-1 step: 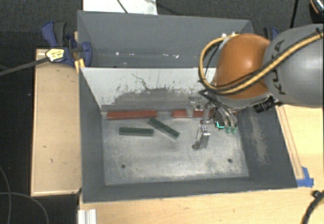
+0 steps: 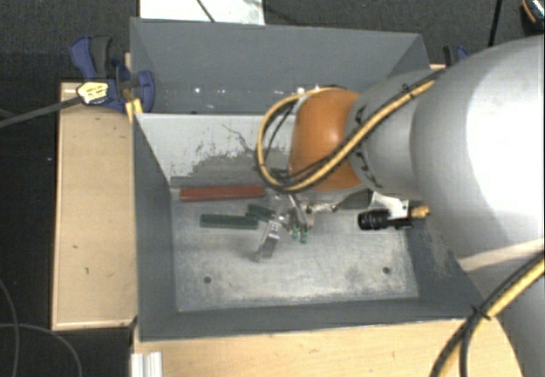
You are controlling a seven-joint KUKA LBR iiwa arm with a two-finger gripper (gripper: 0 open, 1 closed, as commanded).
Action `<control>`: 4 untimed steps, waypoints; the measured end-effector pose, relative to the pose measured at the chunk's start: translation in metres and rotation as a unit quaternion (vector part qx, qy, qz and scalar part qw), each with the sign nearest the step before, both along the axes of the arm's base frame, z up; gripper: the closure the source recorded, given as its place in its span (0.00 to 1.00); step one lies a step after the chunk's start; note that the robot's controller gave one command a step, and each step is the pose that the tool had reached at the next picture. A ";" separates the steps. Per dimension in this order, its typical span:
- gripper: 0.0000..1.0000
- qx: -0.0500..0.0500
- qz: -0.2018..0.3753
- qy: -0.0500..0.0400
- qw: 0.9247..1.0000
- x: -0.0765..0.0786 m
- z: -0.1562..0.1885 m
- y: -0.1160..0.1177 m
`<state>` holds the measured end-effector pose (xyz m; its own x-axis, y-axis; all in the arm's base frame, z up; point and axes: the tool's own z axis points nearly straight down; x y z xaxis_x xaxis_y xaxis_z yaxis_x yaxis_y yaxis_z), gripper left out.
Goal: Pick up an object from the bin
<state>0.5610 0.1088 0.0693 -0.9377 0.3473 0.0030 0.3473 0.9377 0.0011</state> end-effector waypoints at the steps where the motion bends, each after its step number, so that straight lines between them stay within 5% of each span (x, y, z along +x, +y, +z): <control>1: 0.00 -0.001 0.003 -0.004 1.000 0.009 0.033 -0.020; 2: 0.00 0.000 -0.043 -0.004 0.999 0.015 0.031 0.017; 3: 0.00 0.001 -0.024 -0.002 1.000 0.013 0.000 0.107; 4: 0.00 -0.002 -0.086 -0.001 0.996 -0.001 0.001 0.055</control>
Offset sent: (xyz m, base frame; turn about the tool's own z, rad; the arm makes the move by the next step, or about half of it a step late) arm 0.0076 -0.0188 0.0307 -0.0079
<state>0.5604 0.1635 0.0702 -0.8646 0.5025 0.0008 0.5025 0.8646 -0.0012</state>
